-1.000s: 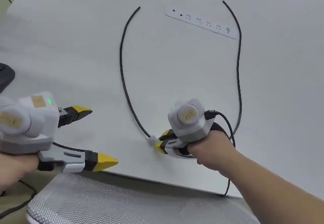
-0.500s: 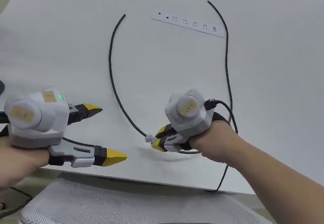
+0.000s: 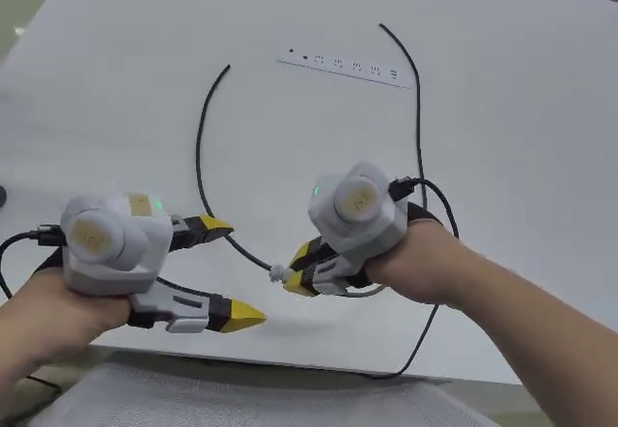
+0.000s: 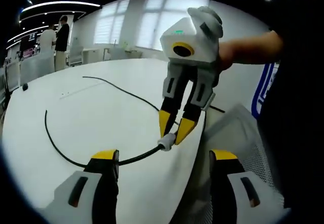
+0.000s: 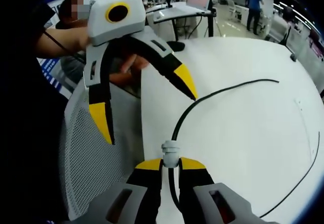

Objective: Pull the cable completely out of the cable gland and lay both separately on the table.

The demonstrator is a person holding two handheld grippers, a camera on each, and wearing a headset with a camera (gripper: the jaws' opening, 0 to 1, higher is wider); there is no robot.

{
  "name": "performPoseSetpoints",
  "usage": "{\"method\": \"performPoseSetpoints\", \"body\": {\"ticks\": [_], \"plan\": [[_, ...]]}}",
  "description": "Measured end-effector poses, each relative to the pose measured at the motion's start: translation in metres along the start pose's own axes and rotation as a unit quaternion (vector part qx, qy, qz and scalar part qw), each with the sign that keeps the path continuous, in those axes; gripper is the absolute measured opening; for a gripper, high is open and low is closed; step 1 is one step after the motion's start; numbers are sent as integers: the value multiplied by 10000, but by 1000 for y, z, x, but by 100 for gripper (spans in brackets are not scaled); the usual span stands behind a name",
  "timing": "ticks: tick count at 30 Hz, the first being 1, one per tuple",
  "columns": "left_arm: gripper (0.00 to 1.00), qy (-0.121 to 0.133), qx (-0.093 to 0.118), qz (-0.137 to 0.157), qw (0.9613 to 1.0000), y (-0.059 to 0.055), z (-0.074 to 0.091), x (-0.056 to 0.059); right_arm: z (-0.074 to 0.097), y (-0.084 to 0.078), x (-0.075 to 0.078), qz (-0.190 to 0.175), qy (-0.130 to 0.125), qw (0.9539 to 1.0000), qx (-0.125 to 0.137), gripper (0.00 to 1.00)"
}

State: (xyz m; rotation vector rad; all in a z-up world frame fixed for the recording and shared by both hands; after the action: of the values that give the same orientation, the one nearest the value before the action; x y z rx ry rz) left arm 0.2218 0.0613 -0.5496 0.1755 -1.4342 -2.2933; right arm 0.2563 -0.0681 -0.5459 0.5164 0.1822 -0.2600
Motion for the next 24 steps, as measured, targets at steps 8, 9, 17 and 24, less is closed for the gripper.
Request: {"method": "performPoseSetpoints", "body": {"ticks": [8, 9, 17, 24], "plan": [[65, -241, 84, -298, 9992, 5, -5, 2, 7, 7, -14, 428, 79, 9989, -161, 6], [64, -282, 74, -295, 9991, 4, -5, 2, 8, 8, -16, 440, 92, 9989, -158, 6], [53, -436, 156, -264, 9986, 4, -9, 3, 12, 10, -25, 694, 73, 9973, -209, 6], [40, -657, 222, -249, 9973, 4, -12, 5, 19, 11, -25, 878, 38, 9960, -161, 6]]}}
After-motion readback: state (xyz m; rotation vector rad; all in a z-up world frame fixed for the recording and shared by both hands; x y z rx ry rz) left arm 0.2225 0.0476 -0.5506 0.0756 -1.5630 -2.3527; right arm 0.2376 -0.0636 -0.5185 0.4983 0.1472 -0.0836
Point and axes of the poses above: the centre of the closed fingertips' face, and the gripper's own axes: z roughly backward along the fingers, x roughly to its right, y roughly out of its top, the point moved 8 cm from there along z, roughly backward along the fingers, and after that the axes turned 7 degrees about -z, right-handed, at the moved point
